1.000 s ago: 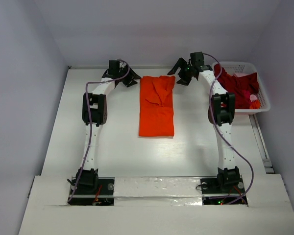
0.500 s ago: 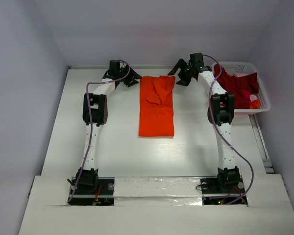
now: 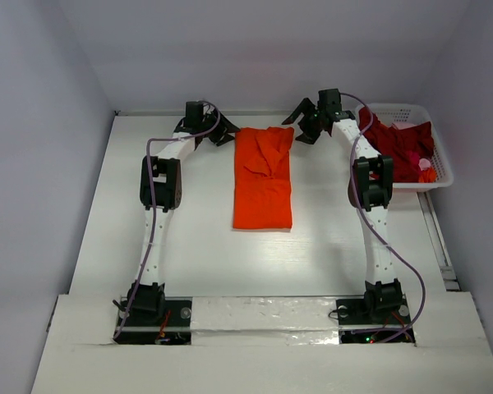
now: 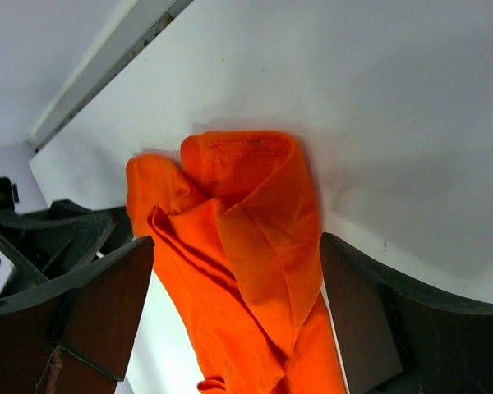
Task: Fold and stack the t-shirts
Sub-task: Fold the tshirt
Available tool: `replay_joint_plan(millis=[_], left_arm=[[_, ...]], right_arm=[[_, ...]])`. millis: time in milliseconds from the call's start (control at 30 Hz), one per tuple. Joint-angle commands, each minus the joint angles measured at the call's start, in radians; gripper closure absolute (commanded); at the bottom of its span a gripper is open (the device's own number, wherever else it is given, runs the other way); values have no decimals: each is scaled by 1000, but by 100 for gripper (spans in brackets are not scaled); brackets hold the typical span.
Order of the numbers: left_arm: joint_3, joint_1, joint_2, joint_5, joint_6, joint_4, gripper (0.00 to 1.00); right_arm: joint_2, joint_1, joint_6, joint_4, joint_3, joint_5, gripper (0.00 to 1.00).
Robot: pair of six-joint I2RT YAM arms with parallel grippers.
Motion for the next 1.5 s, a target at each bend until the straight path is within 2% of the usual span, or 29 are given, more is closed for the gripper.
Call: replay_joint_plan(millis=[0,267,500,767,867,1000,1167,1367,1467], left_arm=[[-33,-5,6,1,10,-1,56],[-48,-5,1,1,2,23,56],[-45,-5,1,7,-1,26,56],[-35,-5,-3,8,-4,22,56],[-30,-5,-8,10,-4,22,56],[-24,-5,-8,13,-4,16,56],[-35,-5,-17,11,-1,12,56],[-48,-5,-25,14,-4,20,56],[-47,-5,-26,14,-4,20,56]], right_arm=[[10,-3,49,11,9,52,14],[17,-3,77,5,22,72,16],[20,-3,78,-3,30,75,37],[22,-3,78,-4,33,65,49],[24,-3,78,-4,32,54,49],[24,6,80,-9,32,52,42],[36,16,90,-27,55,57,41],[43,16,110,-29,62,40,52],[43,16,107,-27,61,39,53]])
